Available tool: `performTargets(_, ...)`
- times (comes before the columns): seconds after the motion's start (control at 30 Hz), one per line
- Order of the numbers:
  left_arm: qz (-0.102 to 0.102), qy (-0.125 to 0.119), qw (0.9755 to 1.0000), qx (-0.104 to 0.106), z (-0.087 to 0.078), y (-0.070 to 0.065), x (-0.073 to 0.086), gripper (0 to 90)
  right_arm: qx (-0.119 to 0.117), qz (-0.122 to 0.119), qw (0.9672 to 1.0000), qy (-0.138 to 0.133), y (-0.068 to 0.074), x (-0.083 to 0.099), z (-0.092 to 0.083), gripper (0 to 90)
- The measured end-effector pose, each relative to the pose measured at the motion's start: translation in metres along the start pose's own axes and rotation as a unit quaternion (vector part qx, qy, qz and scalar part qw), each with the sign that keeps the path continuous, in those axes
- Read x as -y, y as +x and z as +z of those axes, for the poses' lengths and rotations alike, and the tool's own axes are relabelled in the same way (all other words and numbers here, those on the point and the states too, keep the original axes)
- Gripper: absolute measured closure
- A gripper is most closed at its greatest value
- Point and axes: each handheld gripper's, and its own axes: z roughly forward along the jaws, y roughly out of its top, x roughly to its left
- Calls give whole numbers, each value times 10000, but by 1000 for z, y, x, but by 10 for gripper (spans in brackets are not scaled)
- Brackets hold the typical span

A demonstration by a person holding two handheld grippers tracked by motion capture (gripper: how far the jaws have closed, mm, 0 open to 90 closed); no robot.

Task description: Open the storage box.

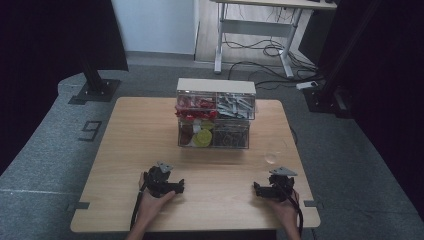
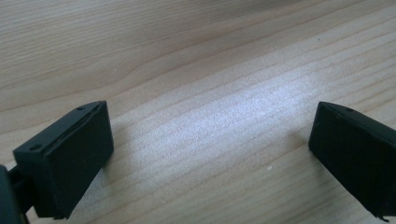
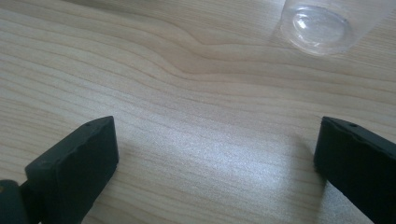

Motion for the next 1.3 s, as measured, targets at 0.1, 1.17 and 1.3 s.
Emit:
performTargets(0.1, -6, 15, 10000, -7, 0, 0, 0, 0, 25, 12, 10000, -10, 1, 0, 0, 10)
performTargets(1.17, -193, -293, 9994, 25, -16, 3, 11, 252, 140, 111, 9997, -159, 10, 4, -6, 129)
performTargets(1.3, -250, -398, 9989, 21, -20, 5, 12, 297, 157, 126, 9997, -162, 11, 5, -7, 132)
